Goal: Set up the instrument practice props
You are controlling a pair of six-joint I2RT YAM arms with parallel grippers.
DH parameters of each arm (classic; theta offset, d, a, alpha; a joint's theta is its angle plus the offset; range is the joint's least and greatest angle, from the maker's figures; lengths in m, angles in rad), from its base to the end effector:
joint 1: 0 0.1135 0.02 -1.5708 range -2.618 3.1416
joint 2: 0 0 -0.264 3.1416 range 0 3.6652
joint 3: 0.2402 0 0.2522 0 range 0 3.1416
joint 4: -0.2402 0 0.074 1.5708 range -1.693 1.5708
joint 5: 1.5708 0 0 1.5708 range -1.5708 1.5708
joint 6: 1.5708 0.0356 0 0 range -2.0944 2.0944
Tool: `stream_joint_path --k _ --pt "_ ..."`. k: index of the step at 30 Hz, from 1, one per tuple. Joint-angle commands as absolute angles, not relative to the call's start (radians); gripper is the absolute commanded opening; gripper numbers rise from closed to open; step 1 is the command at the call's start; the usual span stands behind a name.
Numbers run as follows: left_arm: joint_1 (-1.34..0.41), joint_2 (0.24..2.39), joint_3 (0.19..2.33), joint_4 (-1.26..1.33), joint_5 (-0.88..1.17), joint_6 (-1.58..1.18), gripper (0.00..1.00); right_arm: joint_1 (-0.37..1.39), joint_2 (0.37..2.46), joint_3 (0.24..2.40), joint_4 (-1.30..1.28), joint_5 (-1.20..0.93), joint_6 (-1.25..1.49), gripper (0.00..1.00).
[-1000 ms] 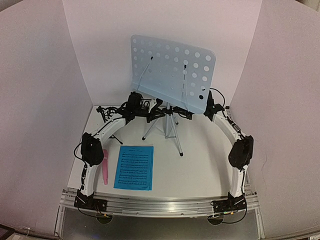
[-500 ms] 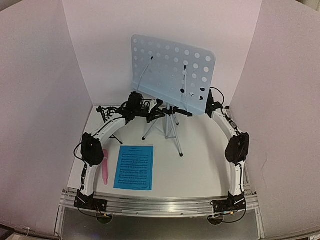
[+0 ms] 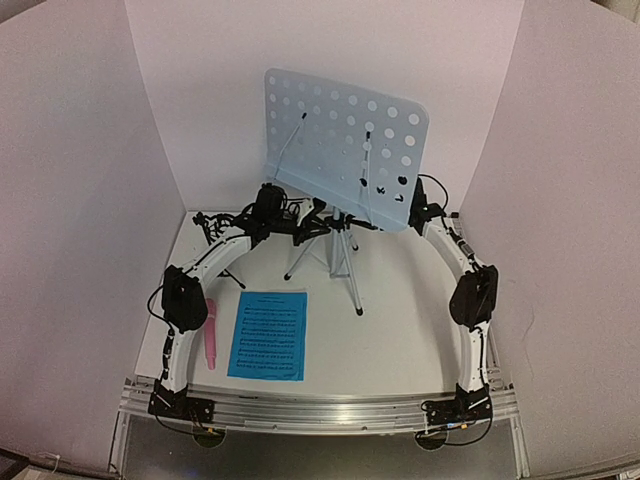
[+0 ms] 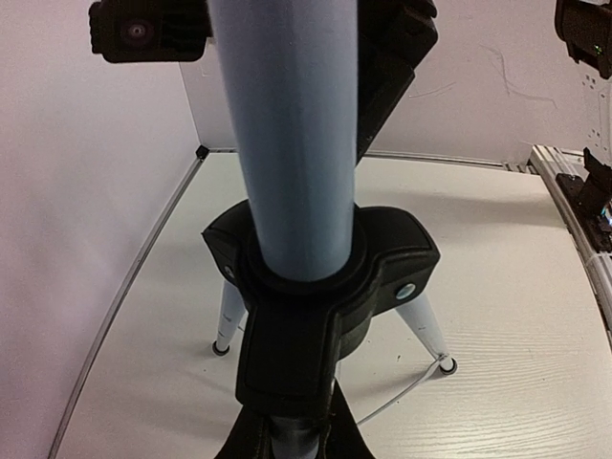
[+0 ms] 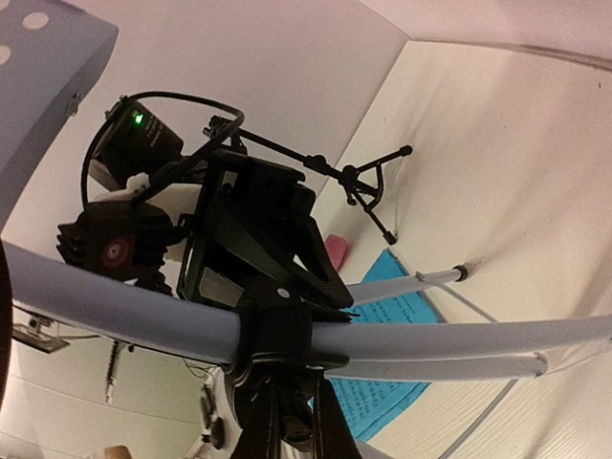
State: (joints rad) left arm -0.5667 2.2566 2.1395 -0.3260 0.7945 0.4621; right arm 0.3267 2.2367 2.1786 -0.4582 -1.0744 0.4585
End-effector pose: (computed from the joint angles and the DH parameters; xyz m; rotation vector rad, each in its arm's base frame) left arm 0.4309 -0.3043 0.3064 1.3777 1.4103 -0.8614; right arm 0.4732 0.1934 0.3219 -0.5723 2.0847 1.5790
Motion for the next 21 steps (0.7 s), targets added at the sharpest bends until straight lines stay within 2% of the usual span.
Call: stream_joint_path --k 1,4,11,13,17,21 --pt "-0.569 2.278 2.172 -0.321 0.690 0.511 0.00 0.419 2.299 2.196 -0.536 -1.114 0.867 0.00" --pt "-0.568 2.278 2.174 -0.328 0.687 0.517 0.00 0.419 2.337 2.207 -0.504 -1.155 1.062 0.00" --pt "-0.569 2.277 2.178 -0.344 0.689 0.532 0.00 0.416 2.307 2.122 -0.412 -1.151 1.302 0.00" --pt "-0.569 2.279 2.182 -0.343 0.689 0.534 0.00 0.415 2.278 2.013 -0.245 -1.149 1.471 0.00" --pt "-0.569 2.277 2.183 -0.346 0.685 0.546 0.00 0.410 2.244 1.783 0.408 -1.095 1.993 0.00" --pt "-0.569 2.278 2.183 -0.343 0.684 0.545 0.00 0.402 2.260 1.822 0.468 -1.087 2.026 0.03"
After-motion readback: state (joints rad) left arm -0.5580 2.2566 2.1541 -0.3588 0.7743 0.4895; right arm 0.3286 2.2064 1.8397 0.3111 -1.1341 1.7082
